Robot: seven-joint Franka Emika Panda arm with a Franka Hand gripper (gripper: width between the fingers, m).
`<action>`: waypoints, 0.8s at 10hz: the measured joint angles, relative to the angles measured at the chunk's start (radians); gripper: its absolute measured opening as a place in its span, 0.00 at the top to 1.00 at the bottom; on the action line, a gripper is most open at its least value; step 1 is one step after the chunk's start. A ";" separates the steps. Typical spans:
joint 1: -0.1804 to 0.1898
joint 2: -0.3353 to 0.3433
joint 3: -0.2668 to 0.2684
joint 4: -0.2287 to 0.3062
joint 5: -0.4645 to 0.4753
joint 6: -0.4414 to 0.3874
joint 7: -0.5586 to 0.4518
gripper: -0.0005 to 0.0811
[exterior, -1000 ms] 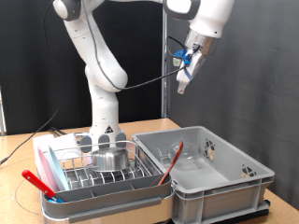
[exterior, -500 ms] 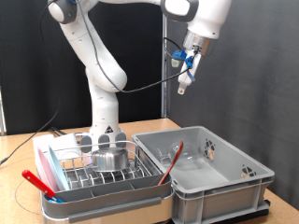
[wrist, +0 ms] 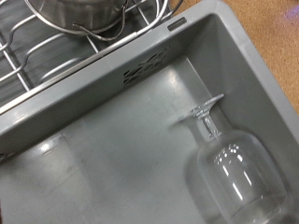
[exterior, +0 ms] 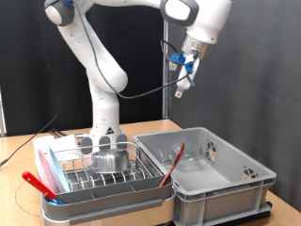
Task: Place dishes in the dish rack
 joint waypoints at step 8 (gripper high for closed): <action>-0.045 0.090 0.052 -0.140 -0.024 0.090 0.168 0.00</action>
